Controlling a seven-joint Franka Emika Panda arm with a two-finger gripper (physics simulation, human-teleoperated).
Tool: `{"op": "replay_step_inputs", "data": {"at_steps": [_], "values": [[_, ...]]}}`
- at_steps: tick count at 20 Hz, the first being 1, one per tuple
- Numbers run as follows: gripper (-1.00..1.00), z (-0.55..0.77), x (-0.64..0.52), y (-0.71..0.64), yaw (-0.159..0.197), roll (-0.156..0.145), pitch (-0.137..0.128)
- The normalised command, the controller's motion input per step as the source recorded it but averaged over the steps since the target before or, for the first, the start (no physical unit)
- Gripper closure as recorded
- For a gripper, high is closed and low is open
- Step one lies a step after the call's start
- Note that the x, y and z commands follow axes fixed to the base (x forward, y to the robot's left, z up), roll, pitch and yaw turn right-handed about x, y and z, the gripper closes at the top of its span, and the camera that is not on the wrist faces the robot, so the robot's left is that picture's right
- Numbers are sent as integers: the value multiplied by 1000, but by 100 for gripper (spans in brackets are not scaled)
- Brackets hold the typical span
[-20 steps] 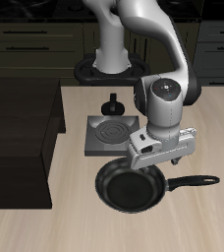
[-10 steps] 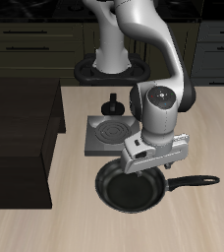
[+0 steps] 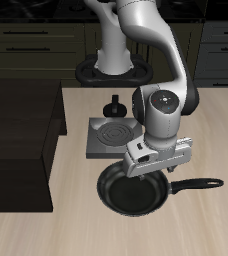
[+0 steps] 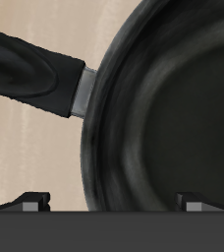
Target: Place the frypan on top of the shelf
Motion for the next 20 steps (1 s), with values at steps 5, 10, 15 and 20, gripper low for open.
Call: {"op": "replay_step_inputs", "data": {"at_steps": [5, 10, 15, 20], "values": [[-100, -187, -22, 147, 20, 20, 30], [-100, -197, 43, 54, 23, -2, 30], [-100, -317, 32, 88, 24, -5, 57], [-100, -371, -70, 96, 48, 6, 57]]}}
